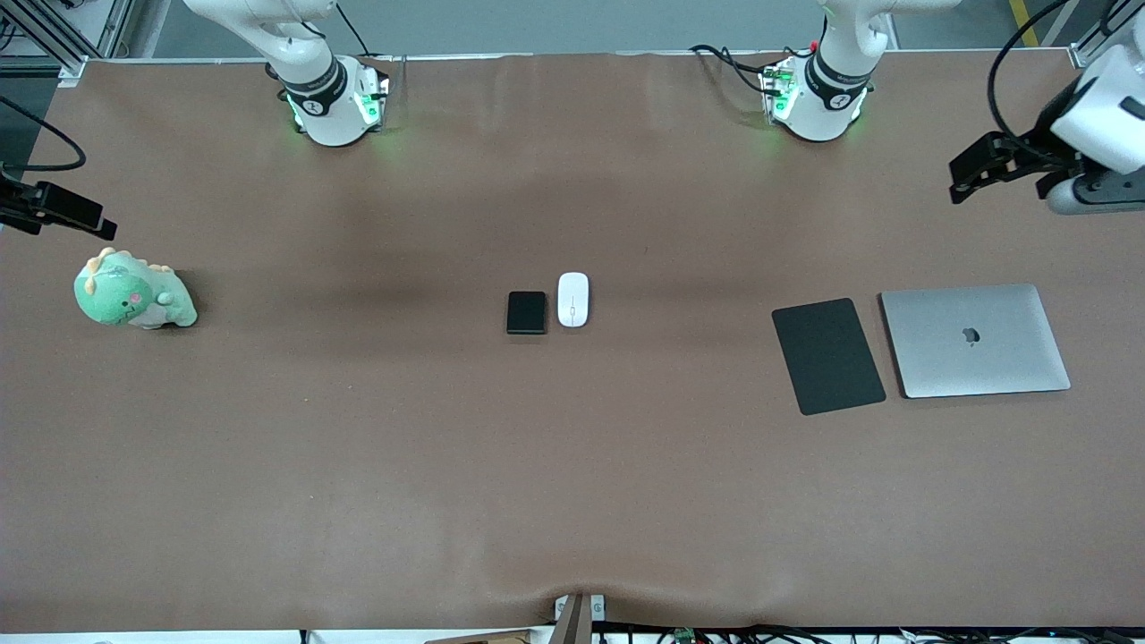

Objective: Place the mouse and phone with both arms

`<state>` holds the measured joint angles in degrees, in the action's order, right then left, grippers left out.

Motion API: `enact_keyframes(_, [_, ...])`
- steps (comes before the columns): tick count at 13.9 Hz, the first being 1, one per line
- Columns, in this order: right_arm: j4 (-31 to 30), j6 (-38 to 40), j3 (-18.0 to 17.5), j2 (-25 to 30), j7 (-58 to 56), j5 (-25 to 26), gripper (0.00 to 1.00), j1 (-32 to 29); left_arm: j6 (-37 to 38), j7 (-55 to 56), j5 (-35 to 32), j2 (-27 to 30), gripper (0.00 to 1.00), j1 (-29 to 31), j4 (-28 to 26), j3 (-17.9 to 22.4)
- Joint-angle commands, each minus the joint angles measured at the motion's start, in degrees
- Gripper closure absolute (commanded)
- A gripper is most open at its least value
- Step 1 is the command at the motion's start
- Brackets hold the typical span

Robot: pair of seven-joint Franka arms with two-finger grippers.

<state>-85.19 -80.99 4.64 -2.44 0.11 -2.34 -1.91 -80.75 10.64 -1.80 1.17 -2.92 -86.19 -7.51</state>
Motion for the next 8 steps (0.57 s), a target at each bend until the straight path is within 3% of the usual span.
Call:
enact_keyframes(1, [0.1,0.5,-0.7,0.1,-0.2,-0.7,0.00,-1.1,0.1,3.2,0.9,-2.6,0.00,-0.1,0.8,-3.0])
enact_keyframes(8, [0.1,0.5,-0.7,0.1,-0.2,-0.7,0.00,-1.1,-7.2,16.3,0.8,-10.1,0.00,-0.2,0.1,-14.0])
